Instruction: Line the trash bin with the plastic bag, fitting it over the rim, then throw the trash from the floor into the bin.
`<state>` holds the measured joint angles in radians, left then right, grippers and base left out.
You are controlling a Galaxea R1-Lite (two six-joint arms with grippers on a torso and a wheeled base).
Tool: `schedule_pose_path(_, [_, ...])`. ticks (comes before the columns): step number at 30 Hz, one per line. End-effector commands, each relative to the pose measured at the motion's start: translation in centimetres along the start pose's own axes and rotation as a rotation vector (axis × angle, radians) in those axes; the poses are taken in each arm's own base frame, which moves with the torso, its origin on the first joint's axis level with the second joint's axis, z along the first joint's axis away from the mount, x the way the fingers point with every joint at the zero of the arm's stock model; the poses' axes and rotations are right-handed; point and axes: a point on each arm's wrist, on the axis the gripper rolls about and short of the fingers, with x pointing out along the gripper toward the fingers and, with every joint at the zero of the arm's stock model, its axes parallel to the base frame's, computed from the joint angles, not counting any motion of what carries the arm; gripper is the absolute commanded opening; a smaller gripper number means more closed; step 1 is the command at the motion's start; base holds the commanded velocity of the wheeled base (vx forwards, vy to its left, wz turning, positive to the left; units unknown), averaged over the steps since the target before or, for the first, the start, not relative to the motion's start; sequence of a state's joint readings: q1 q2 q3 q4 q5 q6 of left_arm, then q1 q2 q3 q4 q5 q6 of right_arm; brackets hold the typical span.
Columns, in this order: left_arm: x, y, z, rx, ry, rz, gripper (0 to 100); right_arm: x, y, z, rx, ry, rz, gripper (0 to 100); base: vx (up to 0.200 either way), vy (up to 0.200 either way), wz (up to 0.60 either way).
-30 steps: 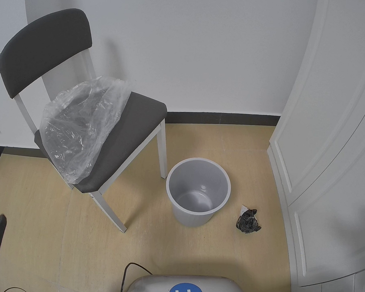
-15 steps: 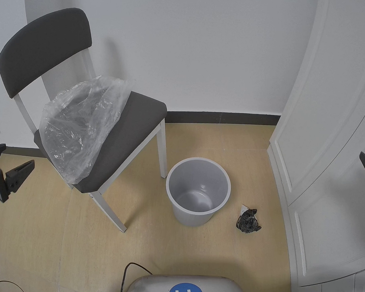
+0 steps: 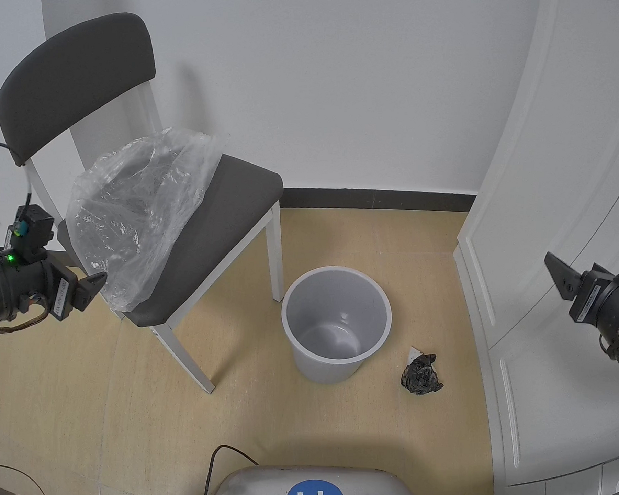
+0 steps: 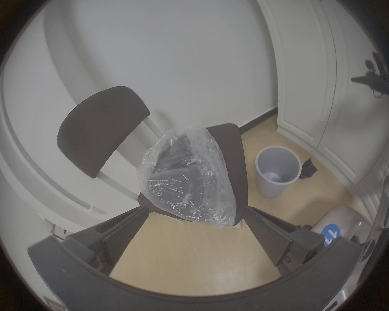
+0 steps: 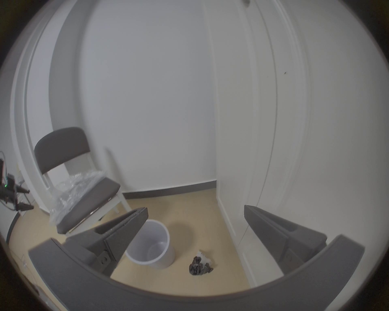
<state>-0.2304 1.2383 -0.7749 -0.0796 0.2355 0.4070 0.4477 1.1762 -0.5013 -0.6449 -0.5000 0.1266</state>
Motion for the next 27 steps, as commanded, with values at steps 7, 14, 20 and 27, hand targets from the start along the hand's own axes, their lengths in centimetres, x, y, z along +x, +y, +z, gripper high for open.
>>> schedule_pose_path(7, [4.5,-1.9,0.1,0.087,0.128,-0.007,100,0.5,0.6,-1.3,-0.034,0.057,0.042,100,0.000,0.000,0.00])
schedule_pose_path(14, [5.6,-3.4,-0.1,0.121,0.156,-0.055,100,0.7,1.3,-2.4,-0.058,0.102,0.071,100,0.000,0.000,0.00])
schedule_pose_path(20, [7.0,-4.6,0.0,0.142,0.170,-0.001,100,0.6,1.5,-2.8,-0.066,0.115,0.086,100,0.000,0.000,0.00])
schedule_pose_path(27, [8.9,-5.2,-0.1,0.168,0.163,0.030,100,0.5,1.4,-2.7,-0.063,0.111,0.085,100,0.000,0.000,0.00])
